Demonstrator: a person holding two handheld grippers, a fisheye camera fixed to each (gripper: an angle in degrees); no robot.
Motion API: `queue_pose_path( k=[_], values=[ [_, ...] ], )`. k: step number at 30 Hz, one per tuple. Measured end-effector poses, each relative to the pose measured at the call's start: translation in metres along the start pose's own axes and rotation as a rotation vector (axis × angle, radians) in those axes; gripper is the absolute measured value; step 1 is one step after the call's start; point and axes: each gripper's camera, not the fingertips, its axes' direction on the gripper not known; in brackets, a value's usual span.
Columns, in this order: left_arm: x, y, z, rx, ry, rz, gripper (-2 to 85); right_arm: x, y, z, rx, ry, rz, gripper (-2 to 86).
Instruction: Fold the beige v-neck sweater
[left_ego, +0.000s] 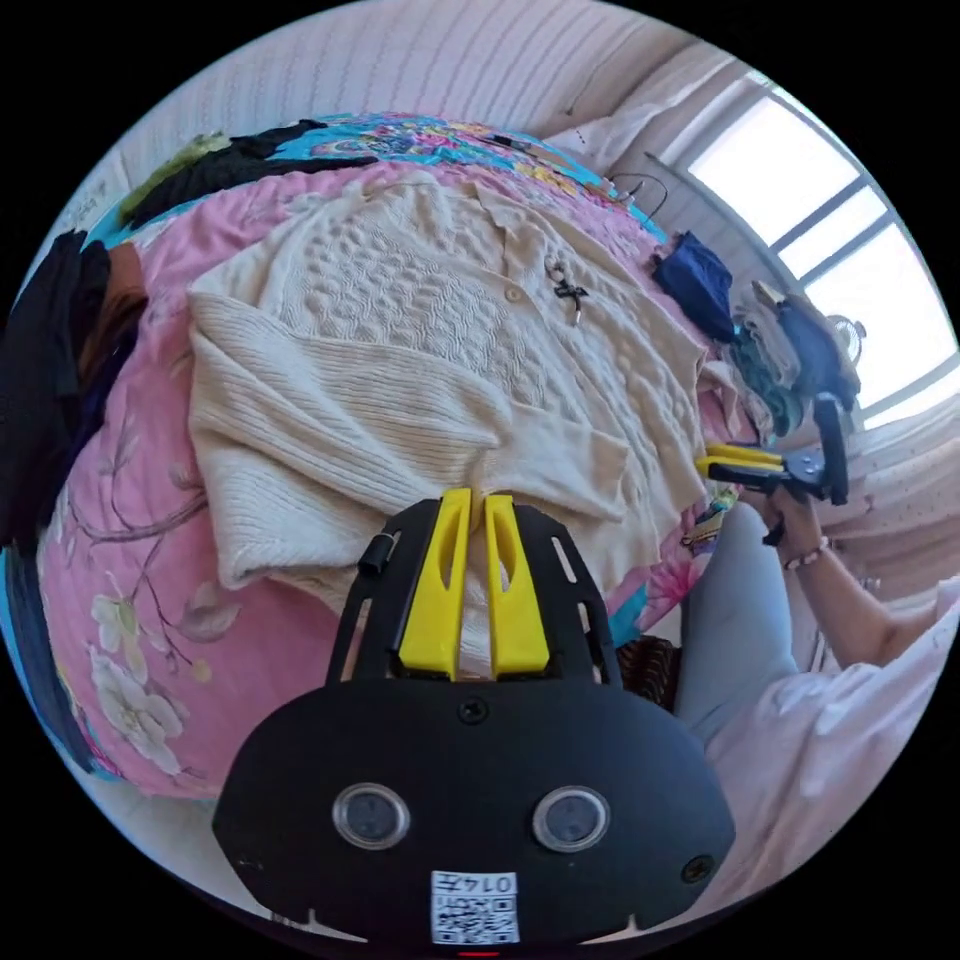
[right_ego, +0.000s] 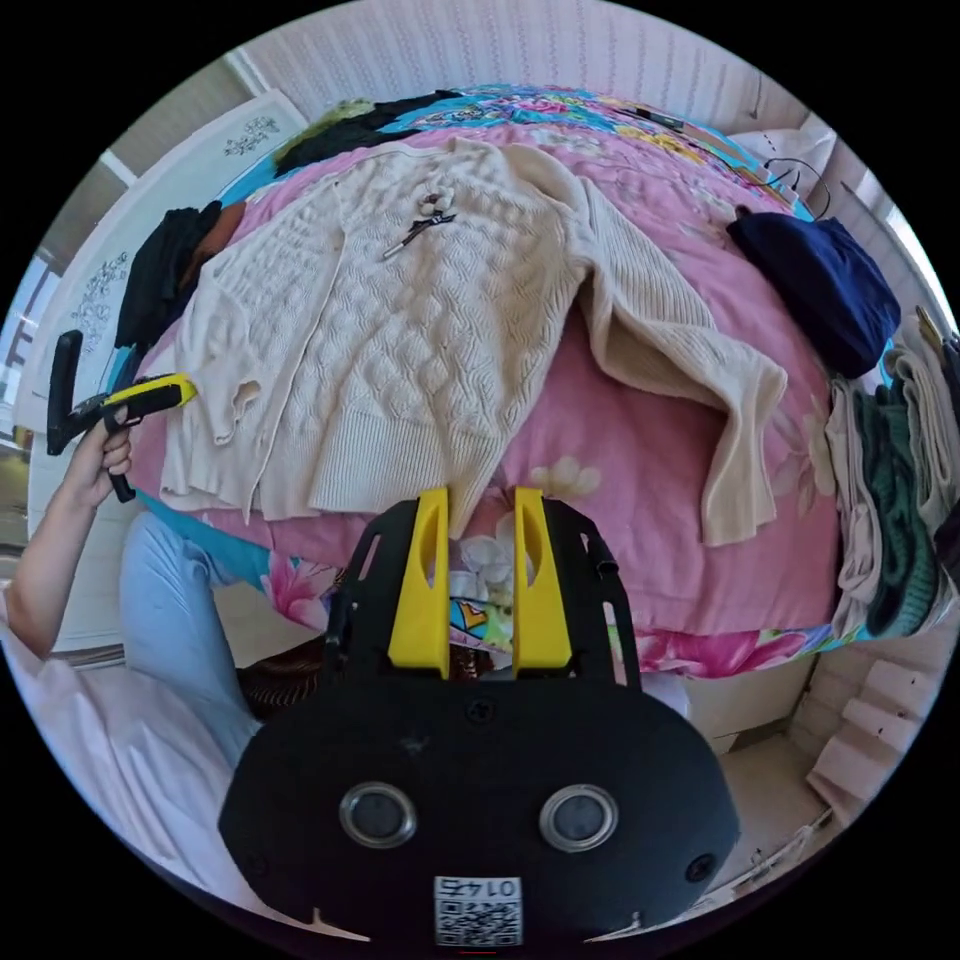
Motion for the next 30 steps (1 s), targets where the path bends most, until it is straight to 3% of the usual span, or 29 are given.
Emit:
queue_pose_path(
  k=[2, 6, 11, 15, 19, 22, 26, 30],
  values=[
    [-0.011, 0.015, -0.029, 0.061, -0.045, -0.032, 1.1, 0.006, 0.002, -0.005, -0.017, -0.070, -0.028, 1.7],
    [-0.047, 0.062, -0.083, 0.173, -0.175, -0.134, 2.2, 0.024, 0.020, -0.011, -0.027, -0.132, -0.032, 0.2],
    [-0.085, 0.108, -0.108, 0.210, -0.125, -0.274, 1.1, 0.037, 0.034, -0.009, -0.022, -0.145, -0.015, -0.1],
    [-0.104, 0.135, -0.121, 0.270, -0.068, -0.344, 0.3, 0.034, 0.046, -0.012, -0.040, -0.042, -0.005, -0.1],
    [-0.080, 0.115, -0.111, 0.223, -0.071, -0.199, 6.8, 0.008, 0.063, -0.034, 0.098, 0.034, -0.041, -0.1],
    [-0.064, 0.090, -0.090, 0.212, -0.071, -0.147, 9.4, -0.025, 0.067, -0.037, 0.152, -0.095, -0.159, 0.0],
    [-0.071, 0.070, -0.056, 0.148, -0.126, -0.143, 4.8, -0.062, 0.062, -0.022, 0.097, -0.188, -0.267, 0.6],
    [-0.101, 0.099, -0.088, 0.260, 0.023, -0.273, 3.8, -0.095, 0.060, -0.014, 0.052, -0.256, -0.395, 3.3]
  ],
)
